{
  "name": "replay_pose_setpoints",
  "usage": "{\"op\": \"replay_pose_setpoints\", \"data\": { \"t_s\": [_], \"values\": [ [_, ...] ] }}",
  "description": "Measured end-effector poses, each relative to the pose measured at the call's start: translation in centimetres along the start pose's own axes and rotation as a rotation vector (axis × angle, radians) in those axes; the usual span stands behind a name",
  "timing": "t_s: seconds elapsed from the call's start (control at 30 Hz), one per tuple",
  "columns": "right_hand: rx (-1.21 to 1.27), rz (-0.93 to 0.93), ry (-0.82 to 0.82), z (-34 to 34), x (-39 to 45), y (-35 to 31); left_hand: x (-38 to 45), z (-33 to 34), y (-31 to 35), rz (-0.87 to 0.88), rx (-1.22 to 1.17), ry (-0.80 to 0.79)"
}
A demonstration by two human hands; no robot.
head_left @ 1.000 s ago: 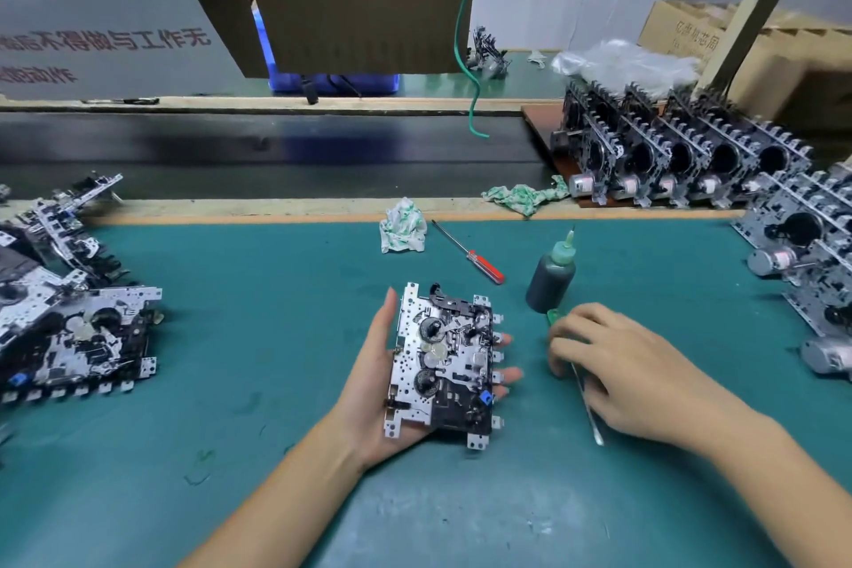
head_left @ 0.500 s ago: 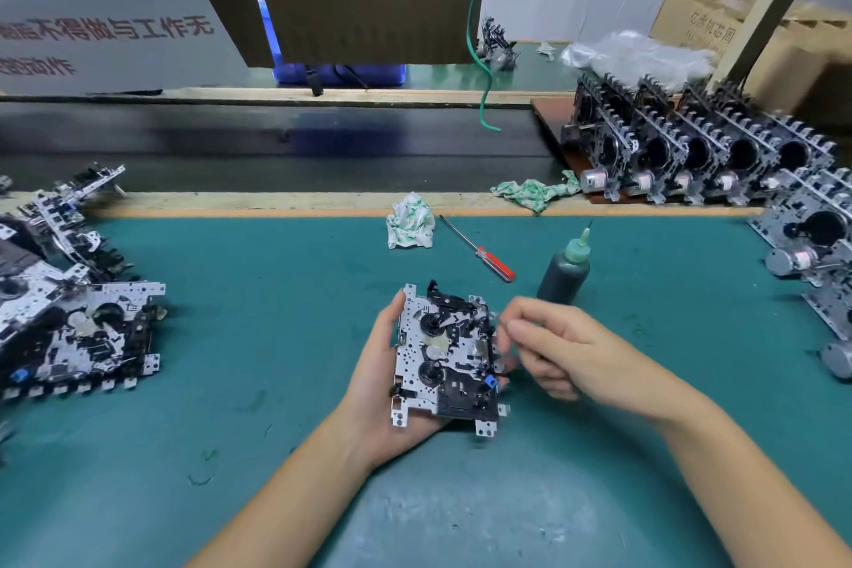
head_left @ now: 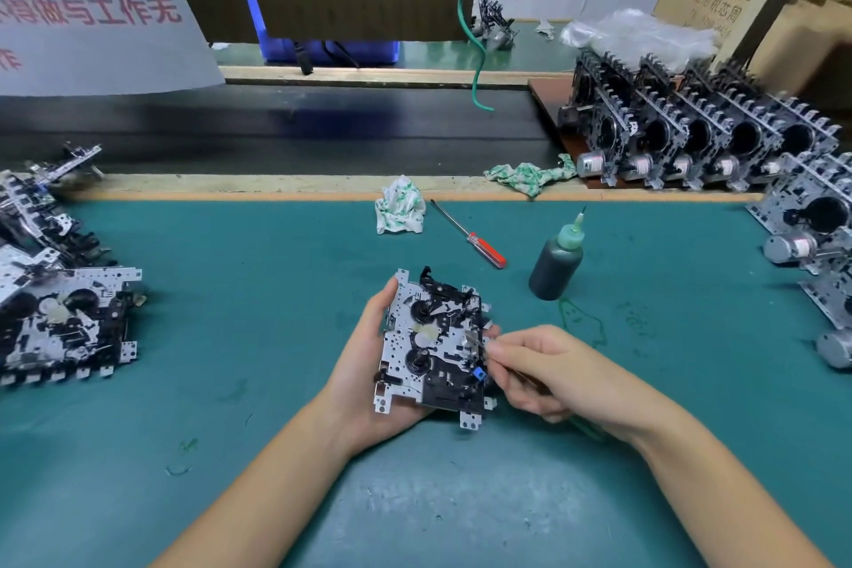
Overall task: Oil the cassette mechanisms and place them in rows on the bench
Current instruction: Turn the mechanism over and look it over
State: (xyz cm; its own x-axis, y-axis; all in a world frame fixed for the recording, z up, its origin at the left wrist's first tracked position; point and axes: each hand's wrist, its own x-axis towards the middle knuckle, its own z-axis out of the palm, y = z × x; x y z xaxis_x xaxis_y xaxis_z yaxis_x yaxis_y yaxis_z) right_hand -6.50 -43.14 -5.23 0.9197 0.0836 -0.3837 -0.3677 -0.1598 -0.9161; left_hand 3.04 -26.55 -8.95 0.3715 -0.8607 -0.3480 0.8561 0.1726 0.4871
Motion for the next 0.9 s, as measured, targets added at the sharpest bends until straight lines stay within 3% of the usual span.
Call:
{"op": "replay_pose_setpoints", "data": {
  "t_s": [0.9],
  "values": [
    [-0.07,0.078,0.015,0.29,0.02,-0.03,0.44,-0.02,-0.23,0.022,0.054,0.122]
  ]
}}
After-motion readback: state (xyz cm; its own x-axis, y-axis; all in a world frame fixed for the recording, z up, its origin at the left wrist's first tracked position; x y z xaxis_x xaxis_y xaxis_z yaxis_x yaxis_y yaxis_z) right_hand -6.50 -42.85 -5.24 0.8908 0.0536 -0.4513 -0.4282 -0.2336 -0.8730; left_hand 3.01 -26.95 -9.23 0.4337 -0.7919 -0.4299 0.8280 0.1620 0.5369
